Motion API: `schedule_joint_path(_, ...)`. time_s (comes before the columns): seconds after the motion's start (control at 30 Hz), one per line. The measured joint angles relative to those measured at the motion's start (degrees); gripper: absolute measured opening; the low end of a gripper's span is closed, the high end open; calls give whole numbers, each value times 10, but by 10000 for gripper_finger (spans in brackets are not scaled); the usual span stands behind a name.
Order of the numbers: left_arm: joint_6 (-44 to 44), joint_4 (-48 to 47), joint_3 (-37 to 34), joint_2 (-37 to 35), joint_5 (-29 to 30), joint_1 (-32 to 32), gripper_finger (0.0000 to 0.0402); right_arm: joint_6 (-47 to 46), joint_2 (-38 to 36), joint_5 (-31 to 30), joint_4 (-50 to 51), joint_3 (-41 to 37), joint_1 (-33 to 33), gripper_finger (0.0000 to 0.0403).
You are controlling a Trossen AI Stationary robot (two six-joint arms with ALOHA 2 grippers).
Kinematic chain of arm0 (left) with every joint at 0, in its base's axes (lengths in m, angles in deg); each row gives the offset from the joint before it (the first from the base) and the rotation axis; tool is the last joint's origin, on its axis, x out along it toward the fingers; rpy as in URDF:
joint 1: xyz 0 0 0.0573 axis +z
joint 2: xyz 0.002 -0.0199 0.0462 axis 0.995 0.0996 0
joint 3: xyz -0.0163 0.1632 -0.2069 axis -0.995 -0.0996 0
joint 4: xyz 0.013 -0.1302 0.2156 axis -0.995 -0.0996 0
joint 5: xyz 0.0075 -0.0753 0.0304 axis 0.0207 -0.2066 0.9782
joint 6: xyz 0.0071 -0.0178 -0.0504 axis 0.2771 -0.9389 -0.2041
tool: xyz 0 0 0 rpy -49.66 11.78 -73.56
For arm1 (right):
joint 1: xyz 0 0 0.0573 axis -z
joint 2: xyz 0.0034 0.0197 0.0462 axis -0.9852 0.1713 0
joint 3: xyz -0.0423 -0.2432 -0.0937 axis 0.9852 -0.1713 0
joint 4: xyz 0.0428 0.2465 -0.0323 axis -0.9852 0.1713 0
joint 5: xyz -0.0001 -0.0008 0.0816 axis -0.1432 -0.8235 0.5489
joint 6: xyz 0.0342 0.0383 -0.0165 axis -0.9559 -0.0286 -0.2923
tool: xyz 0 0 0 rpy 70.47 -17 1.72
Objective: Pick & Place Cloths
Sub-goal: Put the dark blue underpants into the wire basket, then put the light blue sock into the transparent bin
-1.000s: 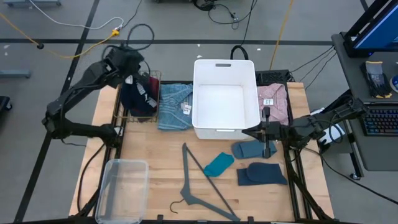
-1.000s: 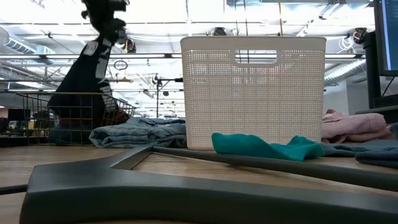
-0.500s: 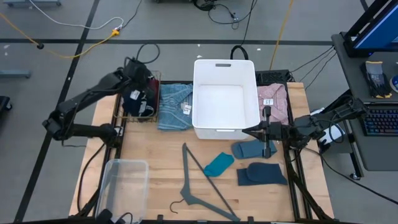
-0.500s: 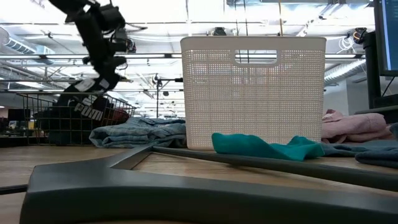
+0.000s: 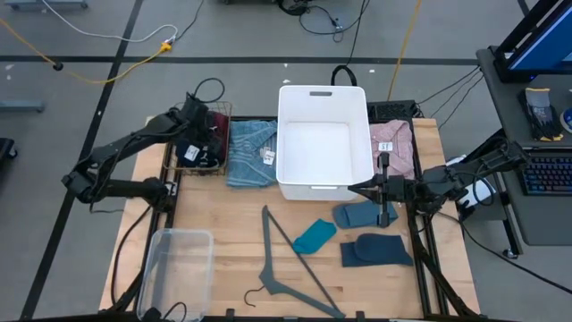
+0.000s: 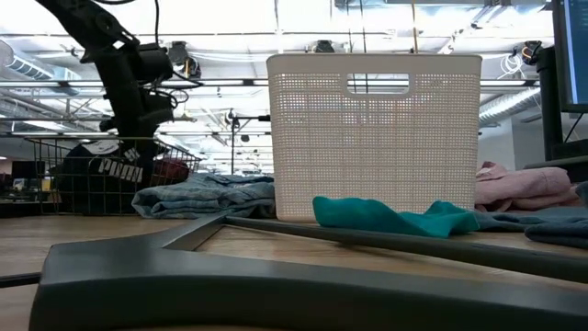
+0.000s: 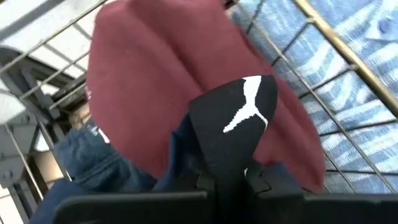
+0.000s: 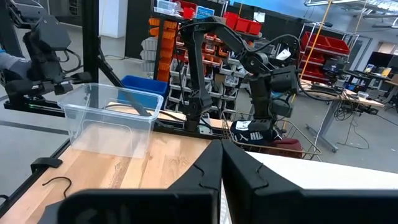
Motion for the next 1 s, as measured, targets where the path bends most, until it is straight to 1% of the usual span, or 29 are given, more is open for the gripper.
schedule_joint_path(0.1,-13,3,0,0,-19,0,38,0,0,0,0,0,0,0)
schedule_joint_path(0.2,-26,8,0,0,-29,-2,71,0,0,2,0,0,0,0)
schedule_joint_path(0.37,-36,13,0,-4,-29,-9,146,0,0,30,0,0,0,0)
schedule_joint_path(0.5,-47,24,0,-23,-30,-17,206,0,0,30,0,0,0,0)
schedule_joint_path(0.6,-50,35,0,-52,-30,-22,242,0,0,30,0,0,0,0)
schedule_joint_path(0.73,-50,39,0,-106,-30,-30,276,0,0,30,0,0,0,0)
schedule_joint_path(0.83,-51,48,0,-153,-33,-36,293,0,0,30,0,0,0,0)
schedule_joint_path(1.0,-63,96,0,-229,-76,-50,306,-2,0,30,0,0,0,0)
